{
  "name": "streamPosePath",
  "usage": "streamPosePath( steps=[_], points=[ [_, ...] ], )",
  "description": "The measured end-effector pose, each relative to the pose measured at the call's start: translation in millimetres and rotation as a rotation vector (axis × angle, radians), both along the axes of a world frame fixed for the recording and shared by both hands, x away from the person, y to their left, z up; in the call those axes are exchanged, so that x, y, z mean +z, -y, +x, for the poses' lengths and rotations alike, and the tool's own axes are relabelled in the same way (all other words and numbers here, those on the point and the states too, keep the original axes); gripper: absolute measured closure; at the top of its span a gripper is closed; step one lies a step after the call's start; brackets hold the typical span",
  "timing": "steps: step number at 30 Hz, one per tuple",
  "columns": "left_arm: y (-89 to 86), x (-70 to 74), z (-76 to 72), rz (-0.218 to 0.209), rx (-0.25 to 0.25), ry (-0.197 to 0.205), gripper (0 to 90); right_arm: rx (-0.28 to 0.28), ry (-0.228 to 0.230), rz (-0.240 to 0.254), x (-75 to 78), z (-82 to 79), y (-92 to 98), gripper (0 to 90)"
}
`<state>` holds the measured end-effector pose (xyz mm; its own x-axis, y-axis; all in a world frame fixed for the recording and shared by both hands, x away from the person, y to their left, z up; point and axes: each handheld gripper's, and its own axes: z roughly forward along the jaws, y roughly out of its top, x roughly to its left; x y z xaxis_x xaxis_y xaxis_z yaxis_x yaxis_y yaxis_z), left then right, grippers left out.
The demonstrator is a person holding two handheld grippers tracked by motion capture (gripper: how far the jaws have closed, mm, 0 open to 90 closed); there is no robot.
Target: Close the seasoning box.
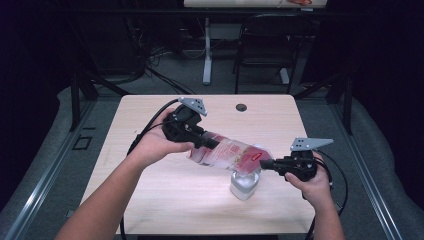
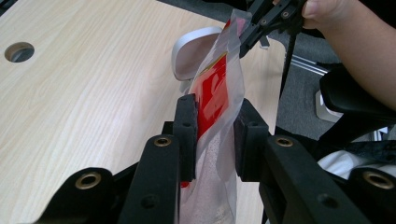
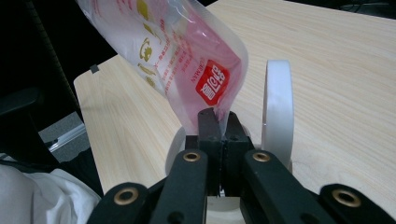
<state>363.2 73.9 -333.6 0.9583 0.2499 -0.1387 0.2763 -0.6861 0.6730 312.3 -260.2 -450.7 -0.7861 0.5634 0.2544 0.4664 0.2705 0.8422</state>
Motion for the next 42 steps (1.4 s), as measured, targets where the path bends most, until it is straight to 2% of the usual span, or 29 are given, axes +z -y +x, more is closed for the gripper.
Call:
streamPosePath(
  steps=[7,24,31,37,38,42],
  points=[
    [-3.2,-1.2,-2.7,-0.01,0.005,0.006,74.5,0.004,0.005,0.008,0.4,-0.1,-0.5,89.9],
    [-18.0,-18.3,-0.8,-0.047,0.022,-0.03,74.7,0.001,0.02,0.044,1.4,0.2,-0.3,90.0],
    [-18.8,-20.3,-5.6,-0.038,0.021,-0.013,74.7,-0.012,0.032,0.045,2.0,0.2,-1.7,90.0],
    [-19.8,-26.2,-6.9,-0.03,0.025,-0.014,74.9,-0.029,0.042,0.05,2.5,0.2,-1.9,89.9],
    [-20.7,-28.7,-6.4,-0.044,0.028,-0.027,74.9,-0.03,0.043,0.051,2.9,0.1,-1.5,90.0],
    [-23.7,-34.5,-5.7,-0.047,0.027,-0.03,75.0,-0.035,0.051,0.047,4.3,-0.8,-2.2,89.9]
  ],
)
